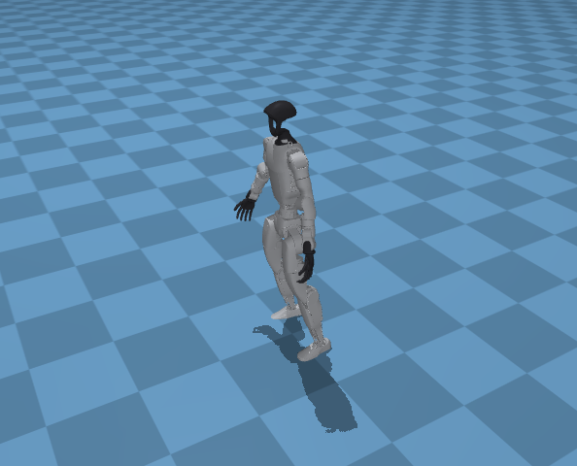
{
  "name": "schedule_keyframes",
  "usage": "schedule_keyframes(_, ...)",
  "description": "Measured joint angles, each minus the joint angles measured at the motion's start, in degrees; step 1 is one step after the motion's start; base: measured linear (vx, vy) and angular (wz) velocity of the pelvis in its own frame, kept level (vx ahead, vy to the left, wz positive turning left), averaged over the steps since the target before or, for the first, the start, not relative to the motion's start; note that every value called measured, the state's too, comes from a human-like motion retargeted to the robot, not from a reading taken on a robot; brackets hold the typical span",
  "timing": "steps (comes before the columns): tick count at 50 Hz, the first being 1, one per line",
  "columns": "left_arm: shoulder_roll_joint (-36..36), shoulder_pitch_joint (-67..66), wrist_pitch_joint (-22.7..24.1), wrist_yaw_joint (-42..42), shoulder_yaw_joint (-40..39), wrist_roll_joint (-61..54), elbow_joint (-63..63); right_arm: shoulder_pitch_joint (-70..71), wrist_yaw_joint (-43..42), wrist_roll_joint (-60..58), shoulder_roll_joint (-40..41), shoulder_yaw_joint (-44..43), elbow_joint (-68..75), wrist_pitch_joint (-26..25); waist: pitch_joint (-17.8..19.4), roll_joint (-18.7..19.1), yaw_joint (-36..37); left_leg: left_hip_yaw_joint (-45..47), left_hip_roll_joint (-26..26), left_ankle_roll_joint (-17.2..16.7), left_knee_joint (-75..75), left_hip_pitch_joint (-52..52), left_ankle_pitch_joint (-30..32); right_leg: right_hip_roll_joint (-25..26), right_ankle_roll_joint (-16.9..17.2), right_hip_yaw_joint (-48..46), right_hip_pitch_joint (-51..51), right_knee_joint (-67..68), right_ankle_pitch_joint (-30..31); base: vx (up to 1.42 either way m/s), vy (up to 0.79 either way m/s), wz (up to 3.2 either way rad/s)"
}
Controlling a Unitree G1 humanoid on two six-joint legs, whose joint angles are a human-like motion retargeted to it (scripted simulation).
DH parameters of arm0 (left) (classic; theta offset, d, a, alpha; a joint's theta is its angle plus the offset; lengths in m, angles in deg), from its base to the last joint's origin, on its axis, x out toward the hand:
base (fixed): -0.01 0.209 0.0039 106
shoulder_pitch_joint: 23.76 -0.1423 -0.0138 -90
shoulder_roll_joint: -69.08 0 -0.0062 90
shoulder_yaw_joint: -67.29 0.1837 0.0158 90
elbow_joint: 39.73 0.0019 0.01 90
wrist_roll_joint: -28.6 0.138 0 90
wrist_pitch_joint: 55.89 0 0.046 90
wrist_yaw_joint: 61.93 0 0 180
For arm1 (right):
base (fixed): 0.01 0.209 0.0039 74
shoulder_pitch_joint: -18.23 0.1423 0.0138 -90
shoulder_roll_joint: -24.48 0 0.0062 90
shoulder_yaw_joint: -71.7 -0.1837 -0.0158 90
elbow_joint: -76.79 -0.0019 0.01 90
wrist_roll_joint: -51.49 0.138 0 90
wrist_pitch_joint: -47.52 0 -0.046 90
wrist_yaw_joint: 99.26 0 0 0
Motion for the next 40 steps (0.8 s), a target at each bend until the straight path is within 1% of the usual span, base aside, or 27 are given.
schedule_keyframes(5, -10.13, 2.95, 0.0, -4.66, -3.12, 0.5, 3.6, 4.7, -6.23, 0.07, -9.6, -3.41, 3.3, -0.86, -0.05, 0.28, 0.0, 0.24, 0.28, -0.18, -0.07, -0.04, 0.08, 0.19, 0.0, 0.16, -0.68, 0.92, -0.09, 0.0, 0.0, 0.0)
schedule_keyframes(11, -23.67, 11.32, 0.98, -10.13, -2.33, -2.07, 5.82, 15.86, -13.92, 2.22, -21.0, -3.33, 6.76, -1.58, -0.57, 0.89, -0.16, 0.24, 0.58, -0.73, -0.17, -0.31, 0.41, 0.58, 0.0, -0.03, -0.33, -0.24, 0.51, 0.0, 0.0, 0.0)
schedule_keyframes(13, -28.15, 15.53, 0.89, -10.56, -0.67, -3.09, 6.17, 21.0, -14.85, 3.68, -24.03, -2.04, 7.57, -1.77, -0.91, 1.07, -0.17, 0.23, 0.66, -0.82, -0.17, -0.47, 0.52, 0.66, 0.0, -0.06, -0.47, -0.26, 0.64, 0.0, 0.0, 0.0)
schedule_keyframes(16, -34.52, 24.69, 0.45, -9.97, 3.97, -4.07, 7.0, 31.38, -14.64, 6.29, -27.47, 2.02, 9.16, -2.01, -1.07, 1.35, -0.24, 0.2, 0.82, -0.95, -0.07, -0.7, 0.67, 0.79, 0.0, -0.11, -0.67, -0.18, 0.79, 0.0, 0.0, 0.0)
schedule_keyframes(21, -41.68, 41.6, 0.84, -8.17, 14.91, -3.88, 4.93, 48.74, -12.87, 9.43, -28.57, 11.28, 9.15, -1.58, -2.09, 1.82, -0.39, 0.27, 1.22, -1.27, 0.07, -1.2, 0.92, 1.2, 0.0, -0.08, -1.05, -0.4, 1.25, 0.0, 0.0, 0.0)
schedule_keyframes(24, -43.1, 52.16, 1.91, -7.28, 22.55, -4.27, 1.28, 58.11, -11.8, 10.66, -26.6, 17.43, 7.36, -0.83, -2.59, 2.12, -0.43, 0.36, 1.45, -1.49, 0.14, -1.42, 1.04, 1.46, 0.0, -0.04, -1.2, -0.59, 1.54, 0.0, 0.0, 0.0)
schedule_keyframes(27, -42.44, 61.49, 3.29, -5.86, 30.04, -6.12, -4.6, 65.37, -9.89, 11.69, -23.29, 23.41, 3.97, 0.12, -2.89, 2.3, -0.36, 0.44, 1.6, -1.66, 0.18, -1.52, 1.14, 1.61, 0.0, -0.01, -1.25, -0.74, 1.77, 0.0, 0.0, 0.0)
schedule_keyframes(31, -39.76, 70.4, 4.97, -2.36, 39.38, -10.49, -15.87, 71.4, -5.23, 13.05, -17.92, 31.51, -2.7, 1.15, -3.02, 2.24, -0.25, 0.46, 1.58, -1.75, 0.22, -1.52, 1.22, 1.59, 0.0, -0.03, -1.19, -0.81, 1.96, 0.0, 0.0, 0.0)
schedule_keyframes(36, -35.14, 78.86, 7.28, 1.36, 50.21, -16.6, -30.27, 75.31, 1.03, 15.81, -11.27, 43.01, -13.16, 2.05, -3.02, 2.03, -0.25, 0.39, 1.44, -1.81, 0.2, -1.52, 1.28, 1.4, 0.0, -0.14, -1.2, -0.67, 2.03, 0.0, 0.0, 0.0)
schedule_keyframes(40, -30.89, 86.33, 9.11, 1.93, 59.0, -24.55, -38.38, 78.79, 2.95, 26.27, -6.13, 54.47, -22.24, 1.76, -3.96, 2.08, -0.05, 0.91, 1.97, -1.95, -0.26, -3.42, 2.14, 2.42, 0.0, -0.08, -3.51, -0.88, 2.82, -0.02, -0.03, -0.06)
